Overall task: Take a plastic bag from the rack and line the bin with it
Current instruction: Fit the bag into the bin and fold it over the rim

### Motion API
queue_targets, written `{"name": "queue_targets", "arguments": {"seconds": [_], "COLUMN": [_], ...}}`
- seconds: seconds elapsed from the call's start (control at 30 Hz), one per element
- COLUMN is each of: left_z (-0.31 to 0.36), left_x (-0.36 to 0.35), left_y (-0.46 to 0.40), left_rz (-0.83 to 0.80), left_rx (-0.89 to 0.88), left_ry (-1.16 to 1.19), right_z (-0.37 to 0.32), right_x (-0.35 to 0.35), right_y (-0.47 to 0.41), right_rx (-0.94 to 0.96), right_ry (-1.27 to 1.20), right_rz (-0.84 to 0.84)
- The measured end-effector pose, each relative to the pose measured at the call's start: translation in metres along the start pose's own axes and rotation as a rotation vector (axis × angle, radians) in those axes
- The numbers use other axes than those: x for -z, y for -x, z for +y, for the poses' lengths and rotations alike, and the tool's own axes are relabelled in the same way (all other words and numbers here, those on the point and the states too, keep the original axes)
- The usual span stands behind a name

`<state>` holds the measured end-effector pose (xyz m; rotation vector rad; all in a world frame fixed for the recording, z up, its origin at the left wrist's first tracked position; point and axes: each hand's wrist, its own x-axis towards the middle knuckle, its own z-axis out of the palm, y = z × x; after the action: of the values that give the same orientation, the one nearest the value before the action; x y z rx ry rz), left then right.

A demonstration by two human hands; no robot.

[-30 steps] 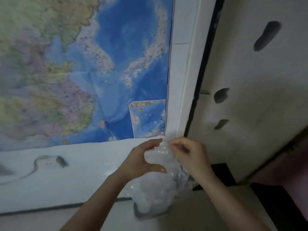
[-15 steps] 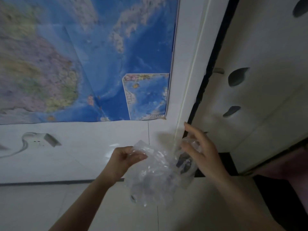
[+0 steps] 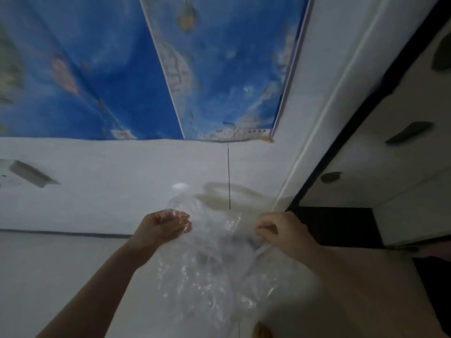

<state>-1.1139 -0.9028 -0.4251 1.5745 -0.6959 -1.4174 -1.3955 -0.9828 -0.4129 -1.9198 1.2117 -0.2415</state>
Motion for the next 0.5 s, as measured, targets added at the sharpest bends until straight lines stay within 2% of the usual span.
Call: {"name": "queue_targets", "arguments": {"seconds": [0.2,0.5], "left_z": [-0.075,-0.175], "left_x": [0.004,0.001], "left_y": [-0.046,-0.102], "left_rz": [0.225,0.261], "left_rx": [0.124,-0.052], "left_ry": [-0.085,-0.114], "right_z": [0.045,0.109], "right_x": [-0.042,-0.11], "right_y": [-0.018,-0.052], "right_rx": [-0.017,-0.05], "right_ry": [-0.196,-0.339], "right_rz": [0.047,0.178]}}
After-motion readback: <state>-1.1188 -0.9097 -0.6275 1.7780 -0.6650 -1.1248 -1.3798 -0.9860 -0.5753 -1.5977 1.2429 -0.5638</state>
